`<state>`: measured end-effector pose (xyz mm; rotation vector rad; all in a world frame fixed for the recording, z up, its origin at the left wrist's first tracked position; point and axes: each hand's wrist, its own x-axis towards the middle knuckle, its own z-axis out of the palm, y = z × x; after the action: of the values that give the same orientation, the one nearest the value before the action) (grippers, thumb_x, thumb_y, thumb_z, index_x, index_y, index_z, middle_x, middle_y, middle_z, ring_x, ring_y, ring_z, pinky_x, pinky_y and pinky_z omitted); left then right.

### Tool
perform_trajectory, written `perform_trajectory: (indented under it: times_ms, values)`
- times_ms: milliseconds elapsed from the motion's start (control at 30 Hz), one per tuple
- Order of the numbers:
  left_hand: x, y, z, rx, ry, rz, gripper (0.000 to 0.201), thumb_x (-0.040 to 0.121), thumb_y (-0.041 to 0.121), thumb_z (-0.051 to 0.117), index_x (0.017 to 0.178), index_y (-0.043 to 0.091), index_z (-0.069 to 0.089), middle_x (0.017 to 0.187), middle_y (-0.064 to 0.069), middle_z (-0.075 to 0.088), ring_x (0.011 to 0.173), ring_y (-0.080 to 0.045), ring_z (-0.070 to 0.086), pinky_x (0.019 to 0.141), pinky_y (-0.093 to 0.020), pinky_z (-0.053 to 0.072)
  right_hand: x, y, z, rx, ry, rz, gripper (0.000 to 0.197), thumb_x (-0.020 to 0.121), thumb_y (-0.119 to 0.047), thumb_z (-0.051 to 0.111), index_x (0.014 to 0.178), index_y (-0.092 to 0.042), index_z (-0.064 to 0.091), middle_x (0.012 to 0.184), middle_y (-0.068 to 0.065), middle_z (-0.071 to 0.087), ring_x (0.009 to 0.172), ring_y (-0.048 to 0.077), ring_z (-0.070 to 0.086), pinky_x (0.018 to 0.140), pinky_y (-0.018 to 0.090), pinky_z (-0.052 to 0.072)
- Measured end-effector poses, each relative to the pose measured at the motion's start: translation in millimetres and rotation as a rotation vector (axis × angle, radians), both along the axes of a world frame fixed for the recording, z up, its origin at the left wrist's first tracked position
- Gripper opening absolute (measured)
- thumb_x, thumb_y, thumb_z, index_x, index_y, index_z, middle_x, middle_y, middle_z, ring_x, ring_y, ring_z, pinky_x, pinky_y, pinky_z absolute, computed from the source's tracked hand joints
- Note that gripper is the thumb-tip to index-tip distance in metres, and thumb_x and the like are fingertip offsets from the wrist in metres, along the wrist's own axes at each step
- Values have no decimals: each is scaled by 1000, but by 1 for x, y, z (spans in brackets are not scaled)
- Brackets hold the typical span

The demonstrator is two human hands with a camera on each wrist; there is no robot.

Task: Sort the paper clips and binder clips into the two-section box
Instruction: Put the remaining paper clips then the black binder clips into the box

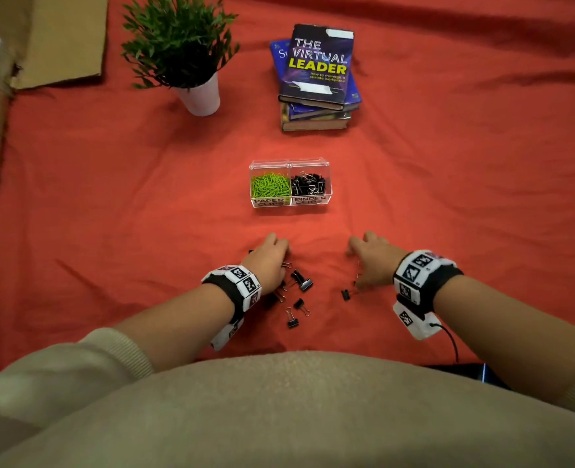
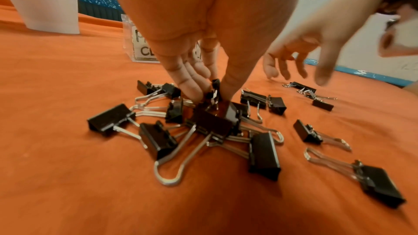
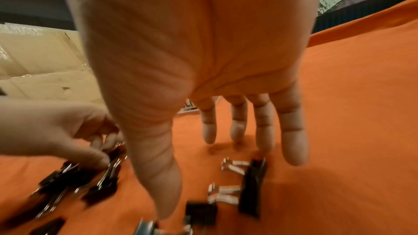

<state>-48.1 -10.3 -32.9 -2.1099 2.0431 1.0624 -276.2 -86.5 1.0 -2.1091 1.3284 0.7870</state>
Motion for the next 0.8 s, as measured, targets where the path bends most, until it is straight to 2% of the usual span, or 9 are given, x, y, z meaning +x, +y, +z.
perform_trajectory:
  times_ms: [100, 200, 267, 333, 467, 600, 700, 800]
  values:
    - [0, 1, -1, -5, -33, 34, 35, 82, 18, 62, 115, 15, 49, 115, -8, 40, 98, -29, 55, 86, -45, 50, -5, 17, -10, -31, 20, -55, 71, 64, -35, 80, 118, -18, 39, 120, 10, 35, 111, 33, 42, 86, 45, 49]
    - [-1, 1, 0, -12, -90, 12, 27, 85, 21, 62, 108, 12, 52, 113, -9, 43, 104, -28, 50, 87, -45, 49, -2, 21, -18, -39, -72, -103, 53, 71, -21, 76, 113, -12, 46, 119, 13, 40, 108, 34, 47, 87, 41, 46]
    - [-2, 1, 0, -22, -97, -20, 19, 86, 18, 60, 103, 11, 54, 111, -8, 45, 106, -27, 49, 87, -44, 49, 1, 21, -20, -13, -158, -102, 38, 76, -10, 69, 109, -11, 52, 117, 13, 46, 105, 32, 52, 86, 35, 44]
    - [-3, 2, 0, -30, -92, -40, 14, 86, 15, 60, 98, 12, 54, 108, -7, 47, 107, -27, 48, 86, -44, 49, 4, 22, -21, -2, -215, -87, 31, 77, -5, 62, 107, -9, 54, 114, 13, 48, 103, 30, 54, 85, 34, 43]
    - [-3, 2, 1, -47, -101, -42, 22, 84, 13, 62, 104, 14, 51, 110, -7, 49, 109, -26, 48, 87, -44, 49, 9, 23, -24, -15, -256, -100, 24, 79, -9, 62, 103, -8, 57, 111, 12, 47, 100, 29, 55, 86, 36, 46]
    - [-4, 2, 0, -8, -85, -41, 22, 86, 12, 60, 106, 12, 52, 111, -7, 46, 98, -29, 57, 82, -43, 50, 10, 25, -31, -34, -299, -130, 16, 81, -12, 63, 96, -9, 63, 110, 11, 47, 97, 27, 55, 86, 32, 45]
    - [-5, -5, 4, -7, -30, -11, 19, 87, 15, 62, 104, 12, 54, 111, -8, 46, 93, -29, 59, 83, -40, 50, 13, 25, -33, -83, -376, -120, 11, 80, -10, 62, 90, -7, 65, 104, 11, 51, 93, 26, 55, 81, 29, 43]
    - [-6, -26, 16, -109, 70, 34, 14, 85, 16, 63, 97, 13, 56, 105, -4, 53, 95, -23, 57, 86, -35, 47, 18, 20, -32, -93, -447, -132, 8, 77, -7, 62, 85, -5, 65, 96, 9, 58, 87, 25, 58, 77, 28, 44]
